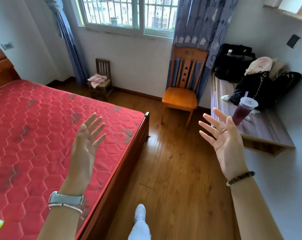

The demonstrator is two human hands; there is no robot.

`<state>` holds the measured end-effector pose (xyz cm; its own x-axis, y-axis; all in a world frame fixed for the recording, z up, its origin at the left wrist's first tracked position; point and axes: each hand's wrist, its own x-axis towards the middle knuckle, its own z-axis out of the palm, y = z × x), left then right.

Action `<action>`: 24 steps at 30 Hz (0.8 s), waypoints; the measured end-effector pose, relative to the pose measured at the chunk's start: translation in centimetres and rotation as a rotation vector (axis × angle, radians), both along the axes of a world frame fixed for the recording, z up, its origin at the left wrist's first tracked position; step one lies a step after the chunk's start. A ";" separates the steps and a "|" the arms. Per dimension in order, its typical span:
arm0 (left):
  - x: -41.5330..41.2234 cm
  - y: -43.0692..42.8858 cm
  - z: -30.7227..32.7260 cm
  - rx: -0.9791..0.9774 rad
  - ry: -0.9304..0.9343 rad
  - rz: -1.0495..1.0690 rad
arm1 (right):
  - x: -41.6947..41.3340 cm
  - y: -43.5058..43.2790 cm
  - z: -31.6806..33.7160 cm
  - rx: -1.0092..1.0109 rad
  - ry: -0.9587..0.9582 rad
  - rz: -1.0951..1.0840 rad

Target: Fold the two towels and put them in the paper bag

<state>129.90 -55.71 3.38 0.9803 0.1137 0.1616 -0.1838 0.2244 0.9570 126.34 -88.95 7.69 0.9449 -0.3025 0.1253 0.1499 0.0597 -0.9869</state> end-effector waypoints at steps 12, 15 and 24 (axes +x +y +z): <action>20.7 -3.8 0.6 -0.048 0.013 -0.043 | 17.4 -3.6 1.2 -0.067 0.009 -0.078; 25.3 -3.9 1.1 -0.021 0.002 -0.055 | 21.0 -3.7 1.1 -0.052 0.000 -0.096; 35.0 -4.8 0.8 0.018 0.033 -0.071 | 30.7 -4.3 -0.6 -0.025 0.034 -0.095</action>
